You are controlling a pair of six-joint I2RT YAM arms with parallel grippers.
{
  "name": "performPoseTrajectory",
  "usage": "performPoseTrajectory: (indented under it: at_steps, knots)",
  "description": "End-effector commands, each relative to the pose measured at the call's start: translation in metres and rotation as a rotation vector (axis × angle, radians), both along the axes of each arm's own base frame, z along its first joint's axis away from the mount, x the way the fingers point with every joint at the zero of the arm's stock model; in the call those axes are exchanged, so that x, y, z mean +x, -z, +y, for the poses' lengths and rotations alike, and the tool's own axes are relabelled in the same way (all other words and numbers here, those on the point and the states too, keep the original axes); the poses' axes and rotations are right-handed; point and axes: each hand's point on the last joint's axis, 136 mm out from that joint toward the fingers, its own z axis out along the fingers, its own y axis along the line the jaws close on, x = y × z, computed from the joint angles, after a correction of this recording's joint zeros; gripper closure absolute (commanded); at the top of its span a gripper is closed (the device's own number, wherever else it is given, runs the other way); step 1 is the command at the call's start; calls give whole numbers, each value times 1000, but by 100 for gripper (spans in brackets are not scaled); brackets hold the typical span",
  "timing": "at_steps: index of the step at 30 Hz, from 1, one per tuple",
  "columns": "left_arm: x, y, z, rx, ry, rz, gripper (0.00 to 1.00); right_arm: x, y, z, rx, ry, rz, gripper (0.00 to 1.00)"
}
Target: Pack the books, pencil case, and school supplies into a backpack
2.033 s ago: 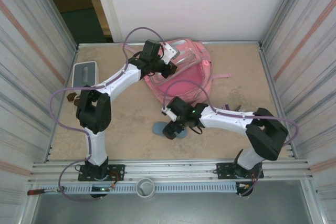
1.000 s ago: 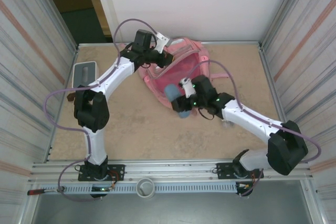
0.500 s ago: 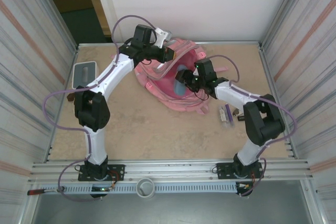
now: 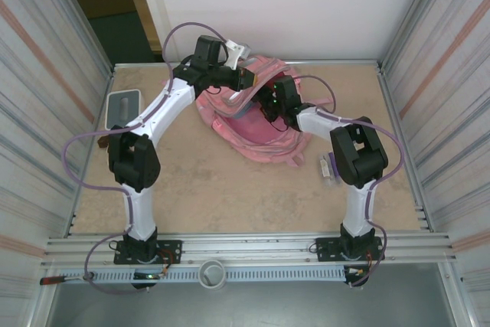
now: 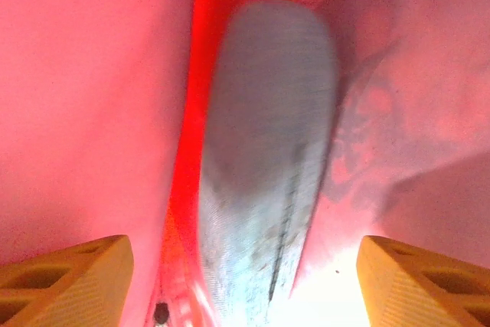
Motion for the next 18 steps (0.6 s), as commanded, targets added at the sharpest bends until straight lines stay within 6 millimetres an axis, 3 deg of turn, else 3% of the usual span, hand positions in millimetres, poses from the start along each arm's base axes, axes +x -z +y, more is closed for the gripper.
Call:
performPoseTrajectory:
  at_steps: [1, 4, 7, 13, 18]
  knots:
    - [-2, -67, -9, -122, 63, -178, 100, -6, -9, 6, -11, -34, -54, 40]
    - [-2, -64, -9, -119, 60, -174, 100, -1, -3, 9, -11, -47, -49, 57]
    - [-2, -62, -9, -122, 58, -167, 100, 9, 0, 13, -34, -74, -53, 66]
    - [-2, -60, -7, -118, 47, -161, 100, 20, -7, 21, 8, -146, -74, 71]
    - [-3, -58, -5, -112, 38, -160, 100, -8, -25, -5, -65, -183, -107, 67]
